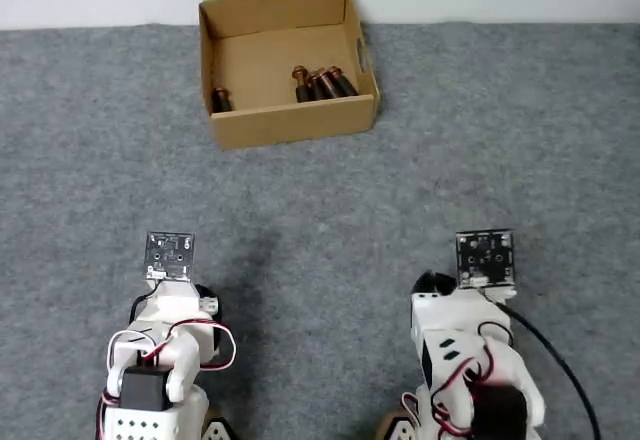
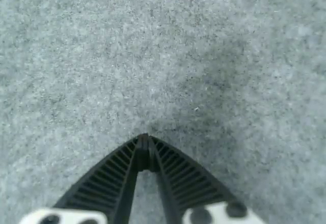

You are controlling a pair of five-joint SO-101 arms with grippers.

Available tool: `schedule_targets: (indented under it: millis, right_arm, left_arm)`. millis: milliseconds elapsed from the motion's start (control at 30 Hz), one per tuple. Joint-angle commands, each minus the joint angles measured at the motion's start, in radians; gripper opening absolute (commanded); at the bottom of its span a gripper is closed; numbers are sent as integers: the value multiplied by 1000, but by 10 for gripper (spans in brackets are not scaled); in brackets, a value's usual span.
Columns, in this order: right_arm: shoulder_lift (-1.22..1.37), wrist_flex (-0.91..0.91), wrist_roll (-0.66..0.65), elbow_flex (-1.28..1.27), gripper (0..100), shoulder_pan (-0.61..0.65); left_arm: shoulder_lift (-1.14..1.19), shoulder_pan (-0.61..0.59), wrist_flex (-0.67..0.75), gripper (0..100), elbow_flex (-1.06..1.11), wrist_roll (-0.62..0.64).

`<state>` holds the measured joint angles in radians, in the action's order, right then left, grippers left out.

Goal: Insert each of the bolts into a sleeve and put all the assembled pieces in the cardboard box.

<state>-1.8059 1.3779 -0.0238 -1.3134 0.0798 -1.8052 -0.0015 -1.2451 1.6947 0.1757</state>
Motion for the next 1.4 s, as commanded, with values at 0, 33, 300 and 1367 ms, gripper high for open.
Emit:
schedule_targets:
  millis: [0,33,300,1367]
  right_arm:
    - [1,-77,-18,-38,8,-13]
    - [-4,-101,-18,-61,8,-13]
    - [-7,-220,-18,-272,9,-7]
    - [-5,-70,-18,-370,9,-8]
  left_arm:
    - [-8,2,-3,7,-10,-8]
    - [-8,2,-3,7,-10,-8]
    - [-8,2,-3,7,-10,-8]
    - [-8,2,-3,7,-10,-8]
